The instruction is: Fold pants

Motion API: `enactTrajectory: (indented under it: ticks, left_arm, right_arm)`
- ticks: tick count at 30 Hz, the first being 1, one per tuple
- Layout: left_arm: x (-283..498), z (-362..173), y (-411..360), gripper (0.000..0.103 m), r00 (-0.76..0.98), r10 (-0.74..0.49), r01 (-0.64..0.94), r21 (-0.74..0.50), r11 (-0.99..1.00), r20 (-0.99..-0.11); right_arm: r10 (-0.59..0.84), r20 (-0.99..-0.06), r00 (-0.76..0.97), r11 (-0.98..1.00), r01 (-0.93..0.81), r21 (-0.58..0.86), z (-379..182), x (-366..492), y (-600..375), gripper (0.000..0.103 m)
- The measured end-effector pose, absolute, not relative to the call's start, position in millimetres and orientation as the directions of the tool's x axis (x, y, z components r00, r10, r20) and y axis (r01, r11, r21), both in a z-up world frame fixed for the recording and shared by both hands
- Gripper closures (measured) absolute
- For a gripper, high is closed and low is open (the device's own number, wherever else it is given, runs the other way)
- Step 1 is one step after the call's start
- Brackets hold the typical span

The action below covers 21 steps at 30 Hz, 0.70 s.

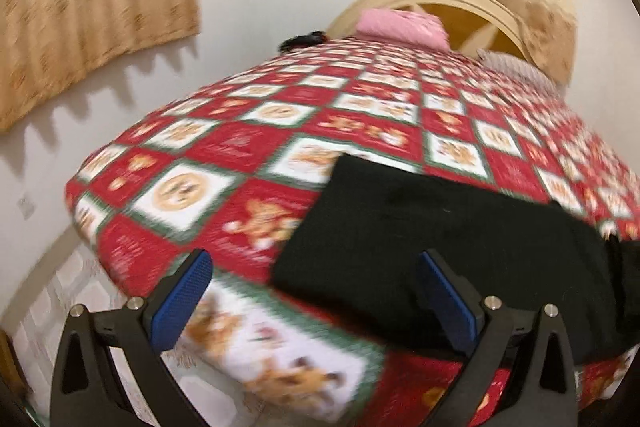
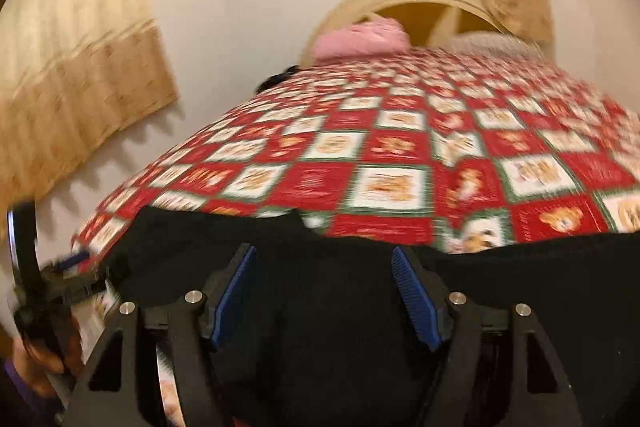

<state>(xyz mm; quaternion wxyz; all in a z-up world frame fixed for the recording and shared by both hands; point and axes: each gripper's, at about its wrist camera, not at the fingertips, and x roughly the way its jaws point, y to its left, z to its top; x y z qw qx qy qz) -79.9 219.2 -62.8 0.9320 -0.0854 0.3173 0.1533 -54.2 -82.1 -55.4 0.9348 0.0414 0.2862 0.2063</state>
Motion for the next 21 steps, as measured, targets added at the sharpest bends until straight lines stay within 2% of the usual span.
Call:
enactTrajectory:
  ticks: [3,5,7,9,12,13,17,19,21]
  left_arm:
    - [-84.1,-67.5,236.0,0.000,0.727,0.200,-0.370,-0.129,0.920,-0.657]
    - [-84.5,-74.6,240.3,0.000,0.711,0.166,-0.387,-0.183,0.904,-0.683]
    - [-83.9,-80.3,238.5,0.000,0.707,0.125,-0.388,-0.233,0.892,-0.696]
    - [-79.8,-82.9,233.2,0.002,0.704,0.117,-0.388,-0.242,0.889,-0.701]
    - [-70.9,-85.5,229.1,0.024,0.701,0.068,-0.376,-0.287,0.881,-0.710]
    - [-69.1,-86.3,229.9,0.028,0.698,0.050,-0.379,-0.309,0.872,-0.715]
    - [-72.7,-89.4,230.6,0.033,0.711,0.035,-0.427,-0.393,0.814,-0.702]
    - [-72.4,-88.5,224.2,0.035,0.715,0.030,-0.419,-0.394,0.818,-0.699]
    - [-69.7,-88.1,218.4,0.048,0.724,-0.020,-0.384,-0.426,0.819,-0.690]
  right_arm:
    - [0.483,-0.561,0.672,0.874,-0.406,0.266,-76.4,-65.9,-59.6,0.031]
    - [0.470,-0.618,0.630,0.875,-0.424,0.233,-92.7,-68.7,-44.0,0.031]
    - [0.437,-0.619,0.652,0.884,-0.439,0.162,-91.1,-73.6,-35.4,0.031]
    - [0.445,-0.627,0.639,0.881,-0.437,0.180,-93.5,-70.5,-36.1,0.031]
    - [0.479,-0.611,0.630,0.870,-0.431,0.238,-95.0,-67.2,-44.2,0.030]
    - [0.485,-0.608,0.628,0.868,-0.429,0.249,-95.3,-66.3,-45.3,0.030]
    - [0.486,-0.606,0.630,0.868,-0.428,0.251,-94.8,-70.3,-44.8,0.030]
    - [0.485,-0.606,0.631,0.869,-0.429,0.248,-94.6,-71.1,-44.8,0.030]
    - [0.485,-0.605,0.631,0.868,-0.432,0.246,-94.9,-71.0,-44.7,0.030]
